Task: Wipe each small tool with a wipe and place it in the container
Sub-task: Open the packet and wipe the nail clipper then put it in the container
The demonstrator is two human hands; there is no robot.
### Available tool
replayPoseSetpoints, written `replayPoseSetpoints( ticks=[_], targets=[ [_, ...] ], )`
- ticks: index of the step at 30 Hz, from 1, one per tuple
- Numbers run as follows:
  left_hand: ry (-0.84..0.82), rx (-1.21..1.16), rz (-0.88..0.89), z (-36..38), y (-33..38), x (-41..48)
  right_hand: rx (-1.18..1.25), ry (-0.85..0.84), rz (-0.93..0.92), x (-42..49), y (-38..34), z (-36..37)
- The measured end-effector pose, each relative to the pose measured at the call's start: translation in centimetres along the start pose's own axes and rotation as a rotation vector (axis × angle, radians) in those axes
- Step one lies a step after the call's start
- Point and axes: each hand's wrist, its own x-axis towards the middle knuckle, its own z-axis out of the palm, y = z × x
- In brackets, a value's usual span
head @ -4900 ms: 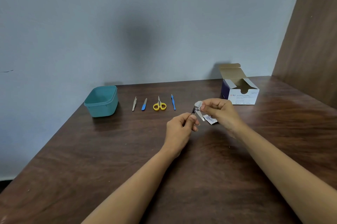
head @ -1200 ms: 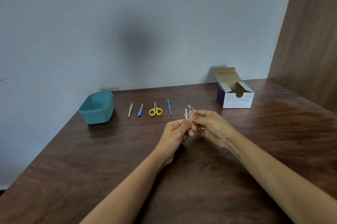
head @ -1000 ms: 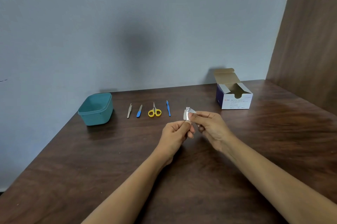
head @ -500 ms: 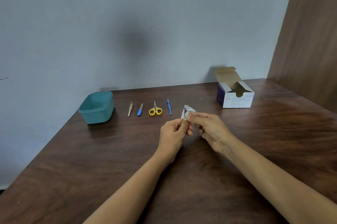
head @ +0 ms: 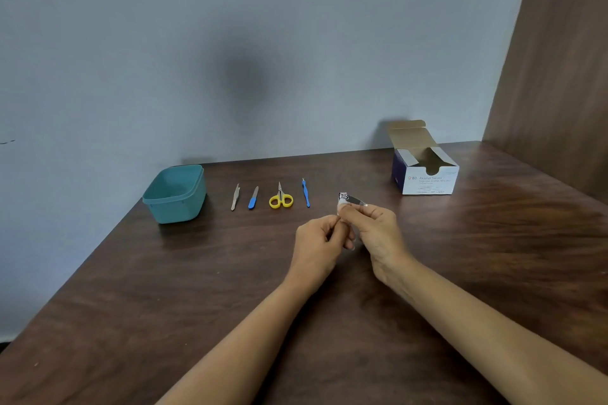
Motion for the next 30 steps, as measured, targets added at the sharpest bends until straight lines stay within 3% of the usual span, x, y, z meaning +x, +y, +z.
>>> replayPoseSetpoints(
  ticks=[30],
  targets=[
    [-0.013, -0.031, -0.010, 0.00, 0.61, -0.18, 0.160, 0.076, 0.078, 0.09, 0.08, 0.54]
  ],
)
